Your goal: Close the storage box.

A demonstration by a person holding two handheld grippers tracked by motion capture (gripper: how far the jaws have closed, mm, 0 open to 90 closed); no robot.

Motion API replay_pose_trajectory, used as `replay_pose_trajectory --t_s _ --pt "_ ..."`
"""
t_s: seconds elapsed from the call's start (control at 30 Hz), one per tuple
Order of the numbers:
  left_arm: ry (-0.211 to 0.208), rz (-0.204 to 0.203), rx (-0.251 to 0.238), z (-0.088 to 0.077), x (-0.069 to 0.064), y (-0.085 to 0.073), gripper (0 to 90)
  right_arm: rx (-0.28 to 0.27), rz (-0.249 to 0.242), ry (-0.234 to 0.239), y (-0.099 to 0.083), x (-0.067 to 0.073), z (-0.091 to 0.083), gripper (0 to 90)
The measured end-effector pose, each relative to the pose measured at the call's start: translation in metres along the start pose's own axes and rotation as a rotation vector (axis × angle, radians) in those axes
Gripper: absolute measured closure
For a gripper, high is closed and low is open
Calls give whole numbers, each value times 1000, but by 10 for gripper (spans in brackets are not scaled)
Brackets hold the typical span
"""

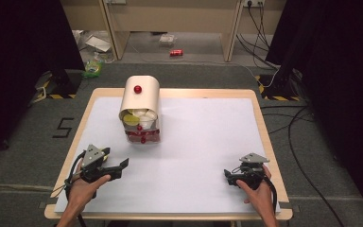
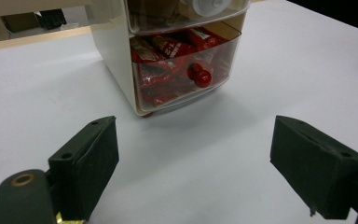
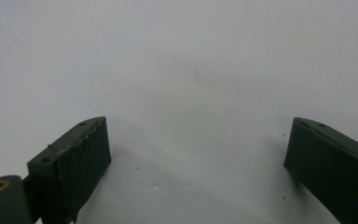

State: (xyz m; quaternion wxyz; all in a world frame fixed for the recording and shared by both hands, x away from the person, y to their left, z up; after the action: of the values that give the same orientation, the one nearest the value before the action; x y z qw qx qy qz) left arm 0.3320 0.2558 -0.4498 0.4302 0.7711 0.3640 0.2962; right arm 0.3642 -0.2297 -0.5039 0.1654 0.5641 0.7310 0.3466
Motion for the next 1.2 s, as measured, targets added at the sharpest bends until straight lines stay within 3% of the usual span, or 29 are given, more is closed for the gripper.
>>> replay_pose_trajectory --t_s 1.2 --pt "-23 44 65 -2 -19 -37 150 0 3 0 0 0 0 69"
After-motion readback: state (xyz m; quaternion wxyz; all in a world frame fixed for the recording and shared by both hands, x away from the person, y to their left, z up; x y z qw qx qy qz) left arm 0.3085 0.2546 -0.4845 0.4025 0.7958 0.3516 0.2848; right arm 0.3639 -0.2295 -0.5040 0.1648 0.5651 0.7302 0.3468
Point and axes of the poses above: each handheld gripper's, and its own axes: z roughly forward along the jaws, y roughly out of its top, x roughly to its left, the point moved 1 cm from there along z, roughly forward along the jaws, and after that the axes turned 13 degrees about z, right-handed, at the moved point
